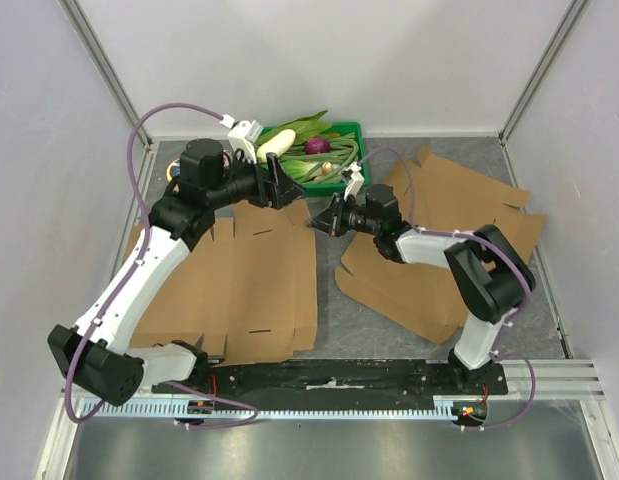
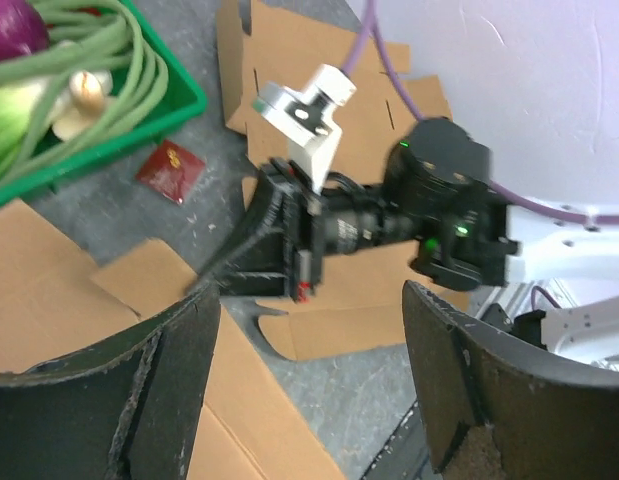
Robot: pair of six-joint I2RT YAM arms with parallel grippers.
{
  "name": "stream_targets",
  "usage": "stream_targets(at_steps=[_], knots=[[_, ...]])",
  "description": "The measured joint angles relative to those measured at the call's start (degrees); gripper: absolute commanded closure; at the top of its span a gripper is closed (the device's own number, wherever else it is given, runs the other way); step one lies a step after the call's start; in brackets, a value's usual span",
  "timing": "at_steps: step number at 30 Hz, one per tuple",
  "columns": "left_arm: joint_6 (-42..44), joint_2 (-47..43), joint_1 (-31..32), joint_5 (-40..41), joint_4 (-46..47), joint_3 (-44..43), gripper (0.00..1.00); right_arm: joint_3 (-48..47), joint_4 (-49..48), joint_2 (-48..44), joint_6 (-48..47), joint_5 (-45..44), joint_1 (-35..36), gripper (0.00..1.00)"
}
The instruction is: Fold the paper box
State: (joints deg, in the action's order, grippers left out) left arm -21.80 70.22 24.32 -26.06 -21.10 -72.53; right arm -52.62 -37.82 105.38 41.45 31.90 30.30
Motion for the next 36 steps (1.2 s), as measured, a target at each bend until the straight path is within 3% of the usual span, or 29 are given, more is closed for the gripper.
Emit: stream_targets(at_steps=[7, 17, 25, 29, 35, 36], knots=[[6.01, 5.38, -1.44, -1.03, -3.26, -7.82, 0.26, -1.2, 11.61, -11.65, -7.15, -1.46, 1.14, 1.0], [24.5, 19.78, -3.72, -10.73, -12.81, -27.28, 0.39, -20.59, 33.55, -11.56, -24.13, 8.07, -2.75, 1.0], [33.88, 26.73, -3.85, -16.52, -18.73, -29.2, 0.6, -28.46, 42.88, -10.84, -30.8, 15.06, -3.85, 1.0], [35.71, 27.15, -3.89, -18.53, -20.11, -29.22, 0.62, -29.42, 46.31, -10.49, -32.24, 15.87, -4.31, 1.0], [37.38, 26.88, -3.89, -20.68, -20.74, -29.18, 0.85, -30.84, 48.85, -10.49, -33.4, 16.68, -4.81, 1.0], [37.53, 26.8, -3.89, -21.07, -20.79, -29.18, 0.93, -30.99, 49.13, -10.49, -33.53, 16.72, -4.87, 0.93]])
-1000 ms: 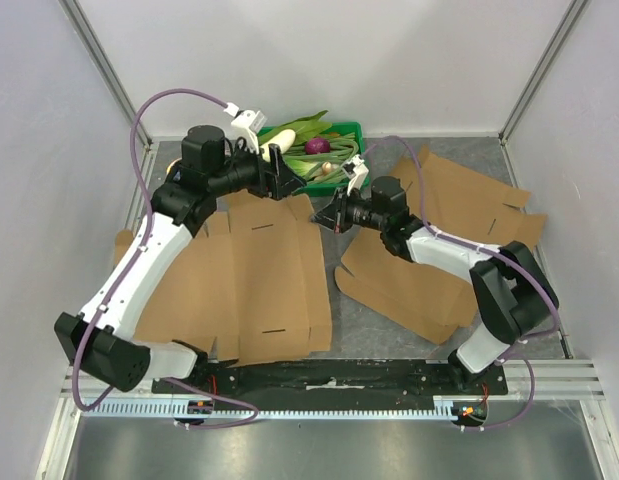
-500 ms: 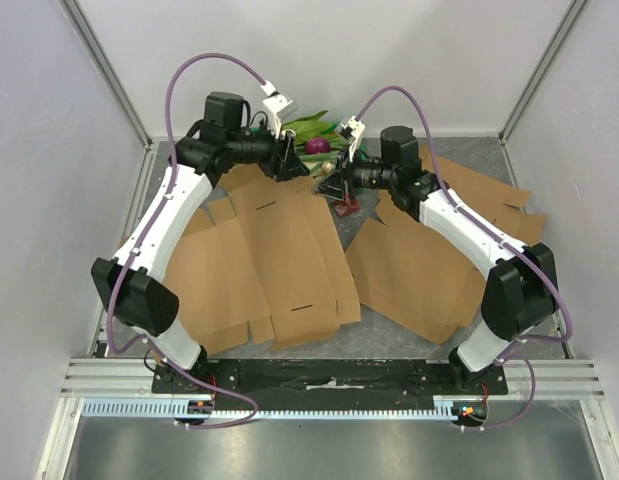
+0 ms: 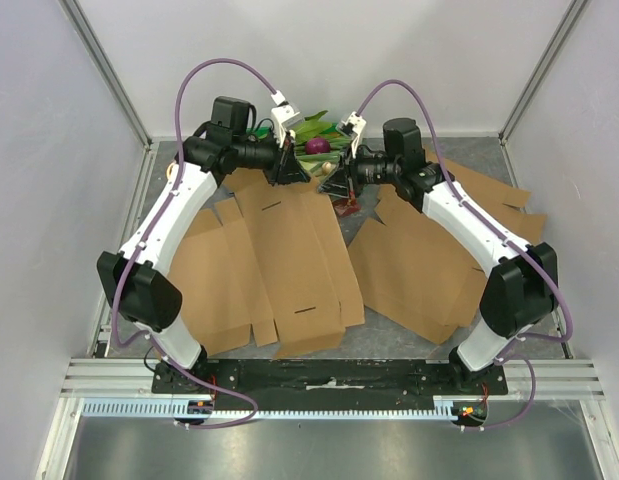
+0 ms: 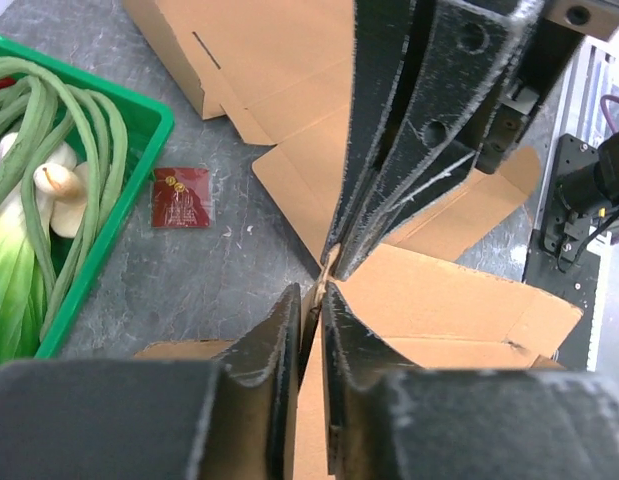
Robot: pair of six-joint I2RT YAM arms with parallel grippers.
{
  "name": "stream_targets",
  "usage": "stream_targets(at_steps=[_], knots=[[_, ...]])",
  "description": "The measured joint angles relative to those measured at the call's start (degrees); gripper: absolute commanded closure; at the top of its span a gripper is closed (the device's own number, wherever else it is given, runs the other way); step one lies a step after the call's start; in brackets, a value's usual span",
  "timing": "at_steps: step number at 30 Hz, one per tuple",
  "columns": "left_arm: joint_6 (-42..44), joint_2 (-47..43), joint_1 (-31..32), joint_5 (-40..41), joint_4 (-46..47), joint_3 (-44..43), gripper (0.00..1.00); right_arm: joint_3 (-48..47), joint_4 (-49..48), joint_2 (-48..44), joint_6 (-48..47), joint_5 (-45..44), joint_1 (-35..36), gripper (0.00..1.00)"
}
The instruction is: Fold the paper box
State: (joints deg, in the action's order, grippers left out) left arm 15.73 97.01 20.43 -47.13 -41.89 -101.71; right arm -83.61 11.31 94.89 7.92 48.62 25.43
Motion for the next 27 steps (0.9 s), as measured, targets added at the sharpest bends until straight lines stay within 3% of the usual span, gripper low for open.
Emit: stream_targets(at_steps=[1, 2, 5, 8, 18, 21, 22, 24, 25, 26, 27], knots=[[0.04, -0.09, 0.02, -0.24, -0.02, 0.0, 0.98, -0.09, 0.17, 0.0, -0.02, -0.02, -0.04, 0.84], [0.15, -0.11, 0.07, -0.44, -0.07, 0.0, 0.98, -0.15, 0.31, 0.0, -0.04, -0.07, -0.09, 0.65], [0.39, -0.35, 0.28, 0.44, 0.11, -0.07, 0.98, -0.44, 1.2, -0.22, 0.5, -0.96, -0.04, 0.45], [-0.59, -1.11, 0.15, 3.41, 0.48, -0.48, 0.98, 0.15, 2.19, -1.95, 1.25, -4.57, 0.33, 0.42], [-4.57, -7.39, -0.04, 7.06, 3.5, -2.6, 0.98, 4.72, 2.4, -10.69, 4.52, -11.43, 1.86, 0.44], [-6.14, -8.17, -0.09, 8.15, 5.16, -3.21, 0.98, 4.72, 2.27, -10.73, 6.75, -11.78, 2.49, 0.55], [-6.75, -8.26, -0.09, 8.35, 5.64, -3.26, 0.98, 4.72, 2.27, -10.73, 7.28, -12.11, 2.84, 0.72], [-8.79, -8.31, -0.09, 9.33, 6.84, -3.26, 0.96, 4.68, 2.23, -10.73, 7.98, -12.9, 3.52, 0.92], [-10.01, -8.28, -0.09, 9.6, 7.37, -3.23, 0.93, 4.61, 2.29, -10.73, 8.22, -13.53, 3.87, 1.0], [-11.47, -8.31, -0.09, 9.73, 7.8, -3.21, 0.88, 4.52, 2.32, -10.73, 8.22, -14.14, 4.13, 1.0], [-12.76, -8.31, -0.09, 9.75, 8.35, -3.15, 0.75, 4.02, 2.84, -10.73, 8.37, -15.23, 4.26, 1.0]])
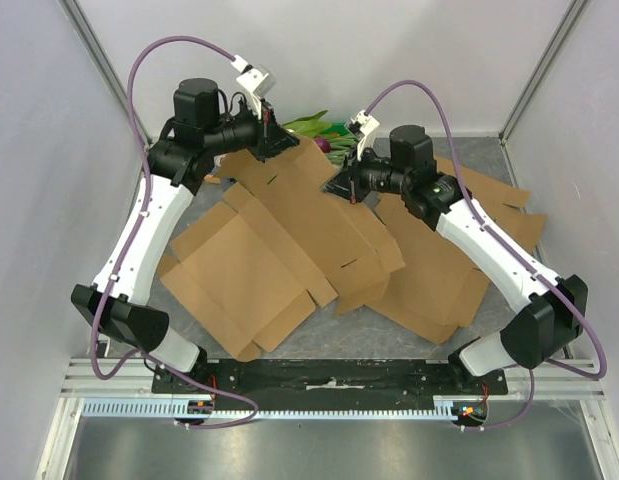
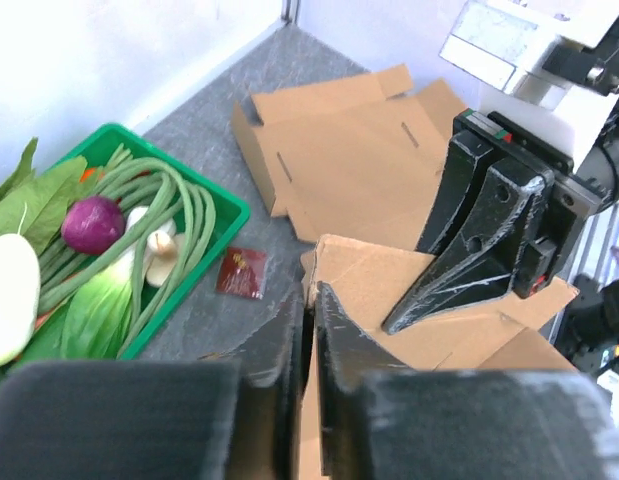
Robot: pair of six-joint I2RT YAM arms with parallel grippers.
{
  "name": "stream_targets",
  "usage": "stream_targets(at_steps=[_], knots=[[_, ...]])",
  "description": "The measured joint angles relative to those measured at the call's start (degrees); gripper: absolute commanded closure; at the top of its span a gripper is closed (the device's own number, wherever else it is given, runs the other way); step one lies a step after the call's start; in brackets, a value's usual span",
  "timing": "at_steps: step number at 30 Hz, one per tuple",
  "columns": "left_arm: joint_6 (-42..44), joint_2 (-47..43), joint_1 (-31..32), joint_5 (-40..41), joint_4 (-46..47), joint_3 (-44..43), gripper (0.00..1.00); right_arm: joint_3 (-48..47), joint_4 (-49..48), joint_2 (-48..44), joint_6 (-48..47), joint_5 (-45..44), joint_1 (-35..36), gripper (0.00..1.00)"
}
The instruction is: Fold the paper box
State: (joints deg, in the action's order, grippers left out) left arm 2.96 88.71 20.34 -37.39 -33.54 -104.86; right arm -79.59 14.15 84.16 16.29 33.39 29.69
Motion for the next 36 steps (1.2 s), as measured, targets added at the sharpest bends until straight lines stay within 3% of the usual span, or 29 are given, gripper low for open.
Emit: stream_targets(at_steps=[3, 5, 12, 19, 24, 29, 33, 36], knots=[[-5.6, -1.2, -0.13, -0.7, 4.2, 2.01, 0.51, -3.19, 2.36, 0.31, -2.58, -1.68, 0.02, 1.0], [-8.96, -2.97, -0.11, -2.14, 6.54, 4.42, 0.45, -7.23, 4.72, 1.18, -5.86, -1.92, -0.13, 1.0], [-20.46, -11.47, -0.66, -7.37, 16.41, 13.64, 0.46, -17.55, 11.1, 3.34, -16.55, -0.35, -0.07, 1.0], [-31.17, -10.43, -0.61, -13.22, 27.8, 18.58, 0.36, -18.6, 11.26, 4.09, -17.59, 5.88, -0.22, 1.0], [-32.46, -10.69, -1.27, -13.25, 27.65, 20.61, 0.28, -18.6, 11.56, 4.2, -17.81, 7.39, -1.68, 1.0], [-27.23, -31.1, -2.47, 2.23, 20.63, 32.15, 0.26, -18.64, 11.54, 4.17, -17.42, 10.14, -4.35, 1.0], [-26.01, -45.97, -3.21, 15.69, 18.45, 39.41, 0.4, -18.67, 11.58, 4.2, -15.21, 10.73, -5.7, 1.0], [-26.23, -46.45, -4.22, 23.63, 16.85, 41.27, 0.48, -18.78, 11.58, 4.2, -12.7, 10.78, -5.64, 1.0]])
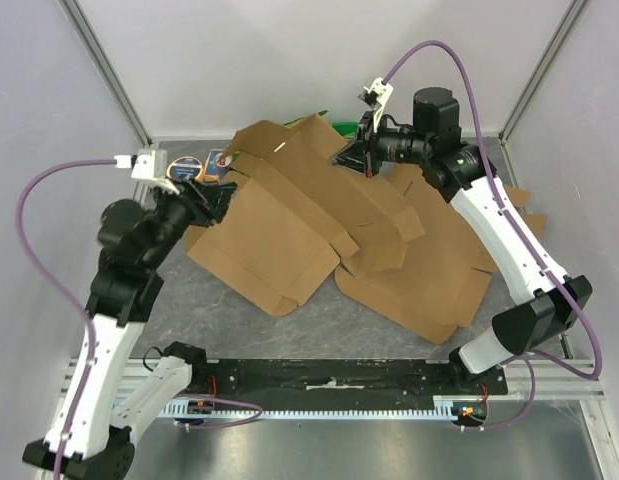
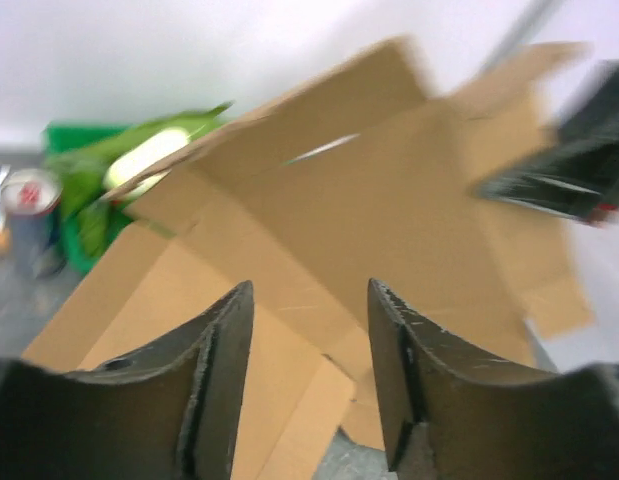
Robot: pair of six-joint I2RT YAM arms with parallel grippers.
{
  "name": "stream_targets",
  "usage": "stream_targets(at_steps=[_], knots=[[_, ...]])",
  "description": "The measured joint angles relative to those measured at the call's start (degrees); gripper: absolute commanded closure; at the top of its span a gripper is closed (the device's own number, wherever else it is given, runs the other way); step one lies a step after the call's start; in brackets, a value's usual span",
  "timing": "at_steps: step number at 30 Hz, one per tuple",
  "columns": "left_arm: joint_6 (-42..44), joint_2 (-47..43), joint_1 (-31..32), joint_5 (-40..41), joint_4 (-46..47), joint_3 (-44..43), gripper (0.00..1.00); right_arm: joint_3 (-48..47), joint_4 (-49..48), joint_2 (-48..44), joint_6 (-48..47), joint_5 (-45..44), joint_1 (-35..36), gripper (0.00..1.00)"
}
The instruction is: Fold the paper box
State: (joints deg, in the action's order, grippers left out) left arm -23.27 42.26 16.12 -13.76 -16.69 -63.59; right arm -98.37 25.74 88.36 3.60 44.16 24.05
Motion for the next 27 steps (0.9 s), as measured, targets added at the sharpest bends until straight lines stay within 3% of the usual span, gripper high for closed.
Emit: stream_targets(at_steps=[3, 5, 6, 10, 12, 14, 15, 18, 20, 21, 27], knots=[[-1.77, 5.44, -2.89, 6.4, -2.8, 1.7, 0.54, -0.2, -0.02, 0.28, 2.69, -0.09, 0.04, 1.0], [-4.37, 10.19, -7.43, 7.39, -4.63, 2.16, 0.54, -0.48, -0.09, 0.76, 4.44, -0.39, -0.11, 1.0], [-5.64, 12.33, -9.94, 7.32, -4.92, 2.6, 0.58, -0.5, -0.15, 1.03, 5.05, -0.48, -0.2, 1.0], [-12.87, 20.7, -24.7, -2.25, -4.24, 5.97, 0.61, -0.63, -0.26, 2.54, 7.23, -0.52, -0.59, 1.0], [-15.8, 24.74, -28.87, -7.56, -2.25, 6.45, 0.59, -0.61, -0.31, 3.06, 7.72, -0.48, -0.61, 1.0], [-17.07, 29.35, -29.88, -14.27, 0.35, 5.49, 0.51, -0.61, -0.42, 3.3, 7.96, -0.26, -0.66, 1.0], [-17.27, 31.89, -29.86, -17.51, 1.53, 4.46, 0.43, -0.61, -0.46, 3.34, 7.93, 0.02, -0.66, 1.0], [-16.83, 37.35, -29.51, -24.52, 3.65, 1.18, 0.38, -0.61, -1.03, 3.45, 7.63, 1.75, -0.76, 1.0], [-16.02, 39.58, -29.49, -27.82, 5.31, -0.68, 0.45, -0.61, -1.6, 3.8, 7.19, 3.91, -0.94, 1.0], [-15.78, 40.33, -29.51, -28.98, 6.21, -1.2, 0.53, -0.61, -1.81, 4.11, 6.93, 4.94, -1.07, 1.0], [-14.56, 49.4, -29.27, -42.23, 14.67, -5.6, 0.6, -0.79, -2.12, 6.56, 6.4, 8.09, -2.14, 1.0]])
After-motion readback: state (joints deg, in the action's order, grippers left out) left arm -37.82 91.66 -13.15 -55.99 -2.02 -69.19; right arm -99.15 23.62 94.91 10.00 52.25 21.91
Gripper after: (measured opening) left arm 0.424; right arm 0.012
